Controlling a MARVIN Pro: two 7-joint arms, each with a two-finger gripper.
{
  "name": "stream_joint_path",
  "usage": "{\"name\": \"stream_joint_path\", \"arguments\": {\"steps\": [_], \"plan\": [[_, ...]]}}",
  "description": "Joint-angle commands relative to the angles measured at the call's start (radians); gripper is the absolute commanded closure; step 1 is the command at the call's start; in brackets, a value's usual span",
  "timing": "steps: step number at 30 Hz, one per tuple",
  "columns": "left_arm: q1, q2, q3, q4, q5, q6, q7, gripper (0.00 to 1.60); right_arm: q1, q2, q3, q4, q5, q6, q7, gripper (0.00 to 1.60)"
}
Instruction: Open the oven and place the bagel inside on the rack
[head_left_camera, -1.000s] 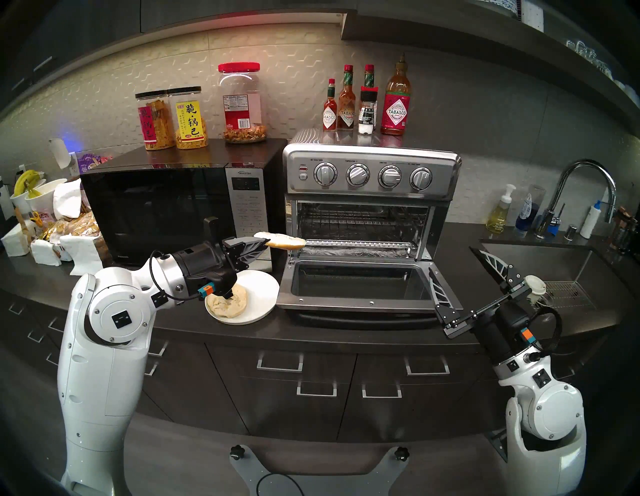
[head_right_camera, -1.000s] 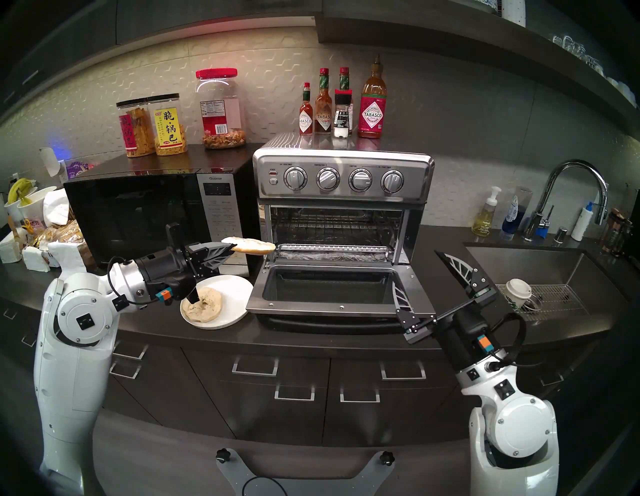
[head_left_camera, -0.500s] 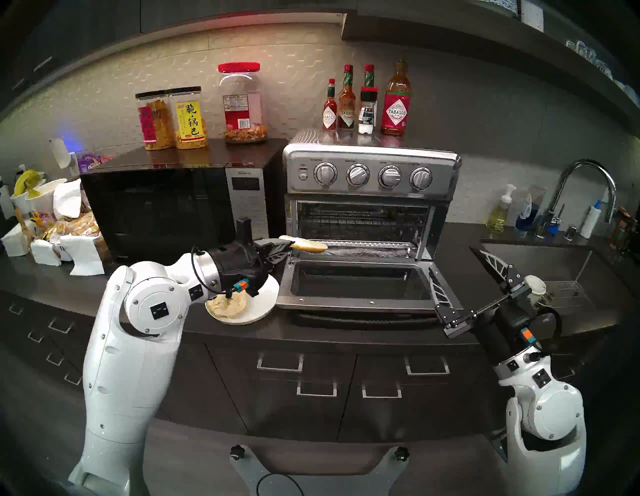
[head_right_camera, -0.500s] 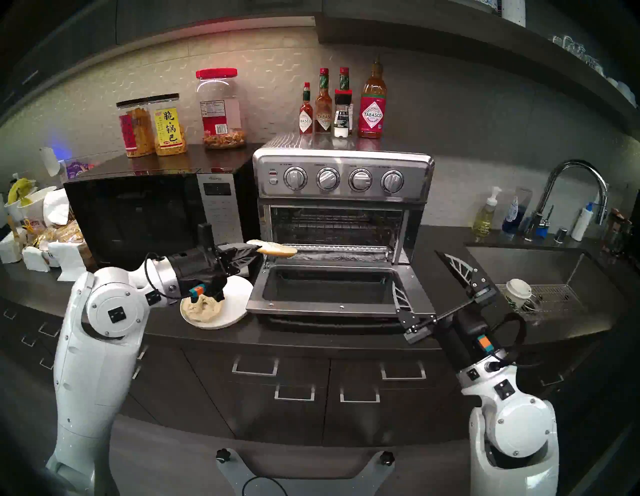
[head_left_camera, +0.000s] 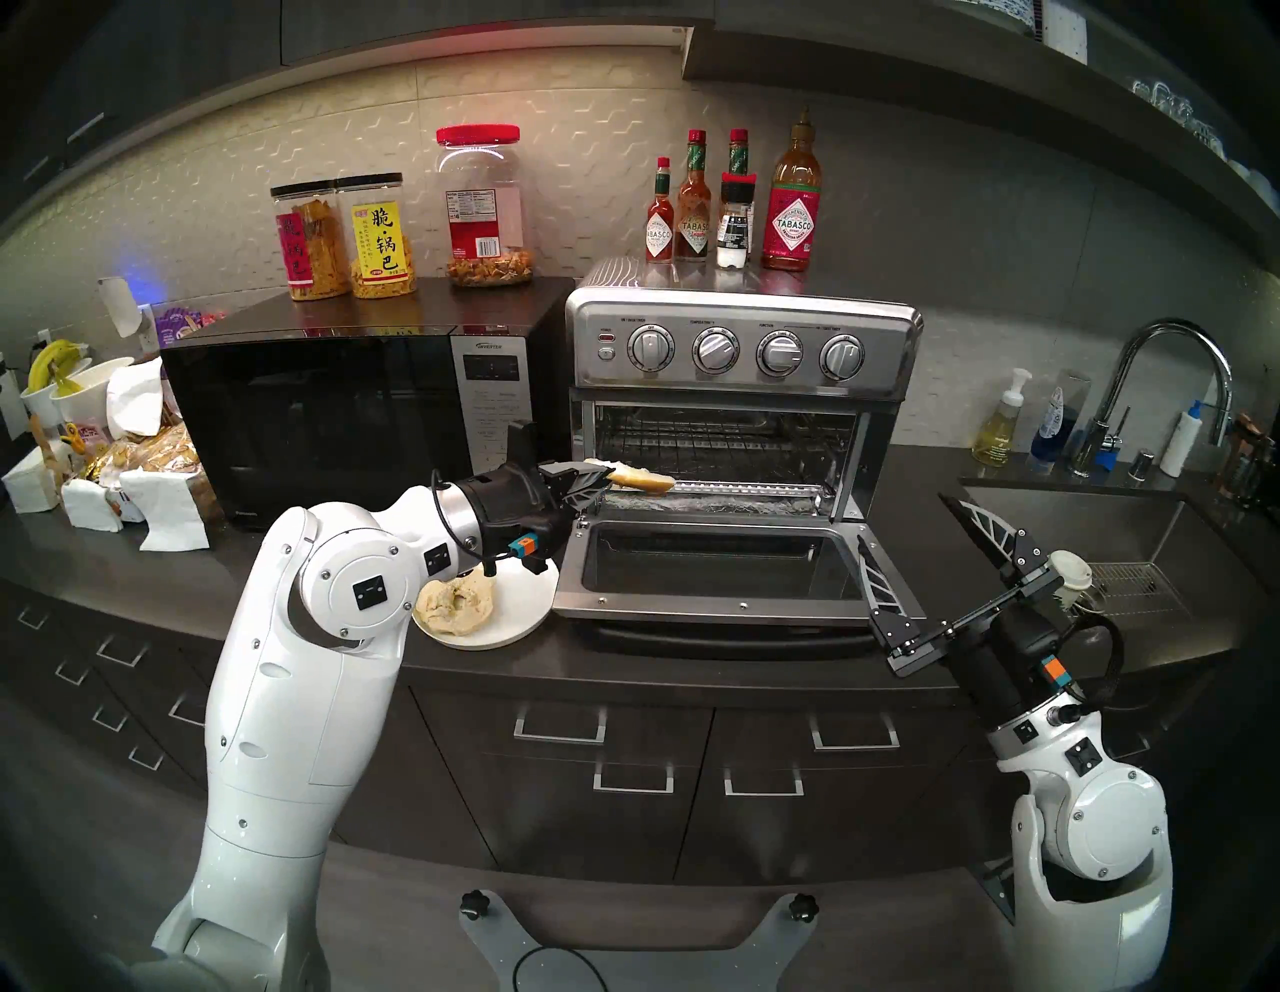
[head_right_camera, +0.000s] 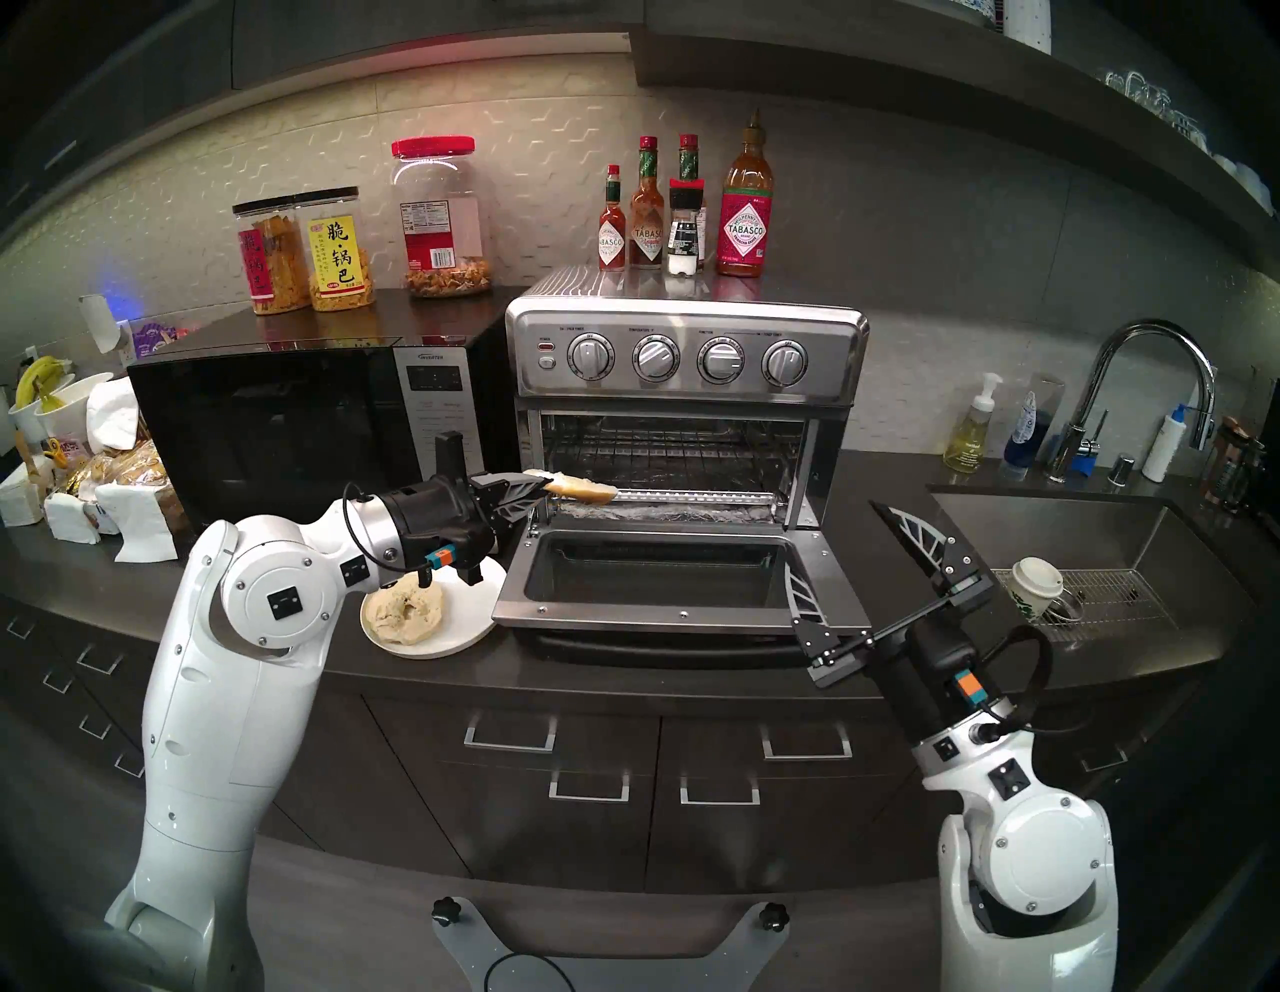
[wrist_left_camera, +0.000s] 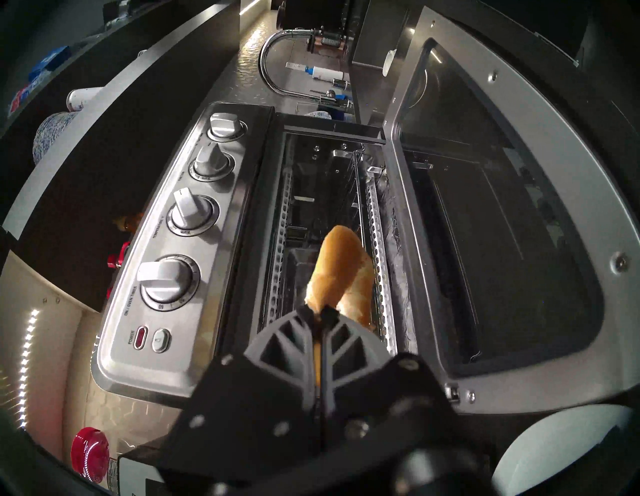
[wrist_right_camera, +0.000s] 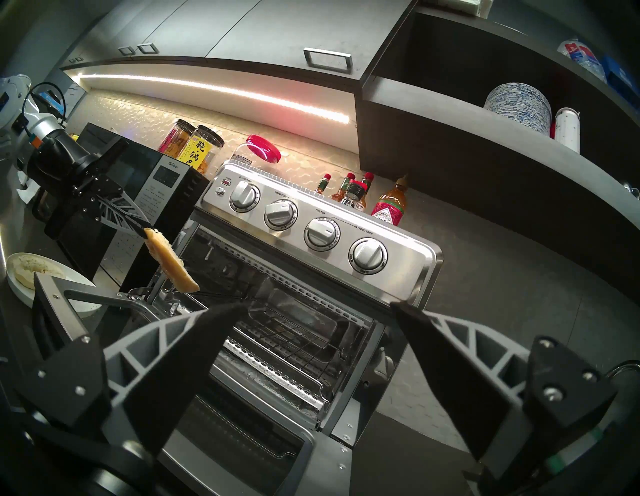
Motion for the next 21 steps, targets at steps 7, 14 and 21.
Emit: {"name": "stream_joint_path", "arguments": {"steps": [7,14,21], "plan": [[-0.104,-0.041,0.039,0.044,0.010,0.008,0.017,1.60,0.002,0.002,-0.001,-0.021,0.005,-0.005,0.002,0.00],[-0.110,-0.042,0.045,0.065,0.013,0.006,0.027,1.60,0.002,0.002,-0.001,-0.022,0.005,-0.005,0.002,0.00],[-0.116,-0.049,0.058,0.087,0.021,0.006,0.036,1.60,0.002,0.002,-0.001,-0.022,0.005,-0.005,0.002,0.00]]}}
